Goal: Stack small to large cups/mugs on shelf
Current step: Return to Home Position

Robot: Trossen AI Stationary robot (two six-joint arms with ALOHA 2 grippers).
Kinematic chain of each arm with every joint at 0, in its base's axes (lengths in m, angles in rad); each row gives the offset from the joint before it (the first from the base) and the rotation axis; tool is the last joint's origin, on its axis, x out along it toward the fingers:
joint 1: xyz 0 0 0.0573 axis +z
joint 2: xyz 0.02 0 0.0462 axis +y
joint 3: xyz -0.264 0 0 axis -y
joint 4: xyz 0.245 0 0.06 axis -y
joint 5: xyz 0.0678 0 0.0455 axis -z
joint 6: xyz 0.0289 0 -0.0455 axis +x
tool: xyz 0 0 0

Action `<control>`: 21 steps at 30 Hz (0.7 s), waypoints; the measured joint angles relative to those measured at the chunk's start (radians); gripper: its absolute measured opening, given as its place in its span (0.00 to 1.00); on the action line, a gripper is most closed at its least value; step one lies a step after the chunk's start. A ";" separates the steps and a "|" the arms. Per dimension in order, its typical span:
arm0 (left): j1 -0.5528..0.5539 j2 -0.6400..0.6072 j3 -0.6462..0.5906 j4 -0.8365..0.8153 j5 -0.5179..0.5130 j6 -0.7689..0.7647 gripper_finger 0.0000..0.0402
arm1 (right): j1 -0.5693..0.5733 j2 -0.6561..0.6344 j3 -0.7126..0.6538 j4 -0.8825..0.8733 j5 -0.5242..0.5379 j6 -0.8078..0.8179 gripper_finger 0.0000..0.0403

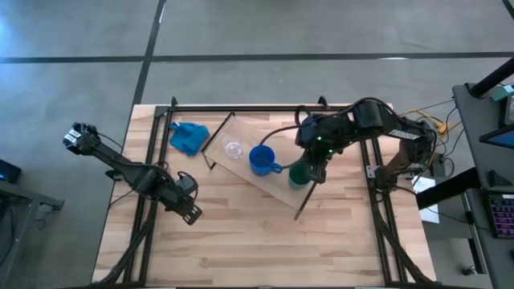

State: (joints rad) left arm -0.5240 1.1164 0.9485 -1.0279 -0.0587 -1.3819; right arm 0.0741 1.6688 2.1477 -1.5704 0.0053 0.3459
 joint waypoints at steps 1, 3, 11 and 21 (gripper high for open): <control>0.000 0.000 0.000 0.000 0.000 0.000 0.00 | 0.003 -0.001 0.009 0.000 -0.020 -0.010 0.18; 0.000 0.000 0.000 0.000 0.000 0.000 0.00 | 0.009 -0.008 0.020 0.000 -0.048 -0.045 0.16; 0.000 0.000 -0.001 0.004 -0.001 0.000 0.00 | 0.011 -0.100 -0.031 0.000 -0.057 -0.052 0.10; -0.001 0.000 0.001 0.003 -0.001 0.001 0.00 | 0.013 -0.316 -0.153 -0.001 -0.057 -0.006 0.09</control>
State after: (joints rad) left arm -0.5247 1.1164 0.9493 -1.0245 -0.0598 -1.3811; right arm 0.0872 1.3525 1.9942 -1.5713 -0.0521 0.3401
